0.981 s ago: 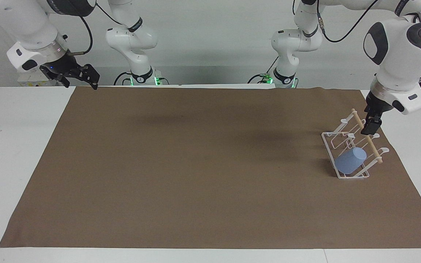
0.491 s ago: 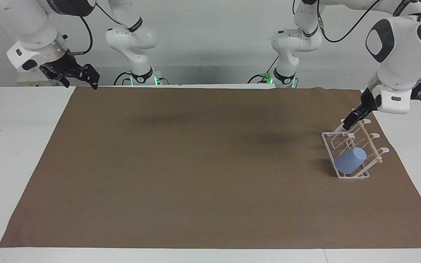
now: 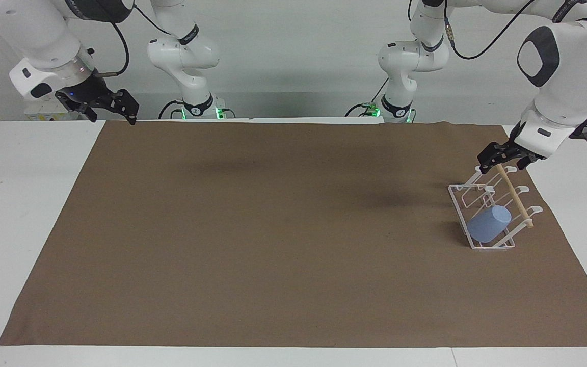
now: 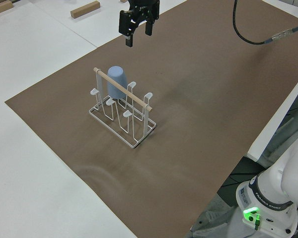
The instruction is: Hang cup on cup holder
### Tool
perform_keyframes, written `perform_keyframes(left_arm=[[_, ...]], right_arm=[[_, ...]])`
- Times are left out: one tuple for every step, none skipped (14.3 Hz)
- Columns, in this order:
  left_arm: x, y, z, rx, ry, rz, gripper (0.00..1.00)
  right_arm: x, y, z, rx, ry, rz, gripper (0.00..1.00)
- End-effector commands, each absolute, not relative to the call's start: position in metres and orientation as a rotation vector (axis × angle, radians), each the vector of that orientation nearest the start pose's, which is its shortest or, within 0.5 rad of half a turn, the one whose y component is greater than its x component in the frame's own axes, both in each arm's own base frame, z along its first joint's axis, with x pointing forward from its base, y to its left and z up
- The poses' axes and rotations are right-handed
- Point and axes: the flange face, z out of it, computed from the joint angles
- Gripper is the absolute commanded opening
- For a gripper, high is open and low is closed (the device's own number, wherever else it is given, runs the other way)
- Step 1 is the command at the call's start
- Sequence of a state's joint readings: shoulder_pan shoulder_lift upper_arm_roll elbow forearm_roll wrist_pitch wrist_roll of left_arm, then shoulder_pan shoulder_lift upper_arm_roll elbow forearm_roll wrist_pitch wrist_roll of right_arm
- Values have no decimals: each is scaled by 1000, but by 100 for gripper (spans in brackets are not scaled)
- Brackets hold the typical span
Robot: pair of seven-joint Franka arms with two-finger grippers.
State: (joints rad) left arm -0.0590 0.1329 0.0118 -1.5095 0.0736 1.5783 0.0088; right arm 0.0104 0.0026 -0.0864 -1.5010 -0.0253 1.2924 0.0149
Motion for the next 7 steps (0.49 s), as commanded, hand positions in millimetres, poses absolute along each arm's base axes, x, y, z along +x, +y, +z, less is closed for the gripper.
perform_keyframes(left_arm=[[596, -16, 608, -3087, 109, 12, 100], [600, -18, 614, -3117, 108, -9, 100], [603, -20, 613, -3157, 107, -22, 100], [600, -21, 613, -3181, 103, -13, 100], [595, -20, 607, -3176, 100, 24, 100], [589, -24, 606, -3178, 100, 41, 100], [587, -25, 607, -3177, 83, 42, 100]], right_arm=[[516, -44, 634, -3137, 114, 320, 99], [517, -44, 633, -3136, 114, 323, 99], [517, -44, 633, -3136, 114, 323, 99], [516, -44, 634, -3137, 114, 320, 99], [517, -44, 633, -3136, 114, 323, 99], [517, -44, 633, -3137, 117, 323, 99], [516, -44, 634, -3137, 117, 320, 99]])
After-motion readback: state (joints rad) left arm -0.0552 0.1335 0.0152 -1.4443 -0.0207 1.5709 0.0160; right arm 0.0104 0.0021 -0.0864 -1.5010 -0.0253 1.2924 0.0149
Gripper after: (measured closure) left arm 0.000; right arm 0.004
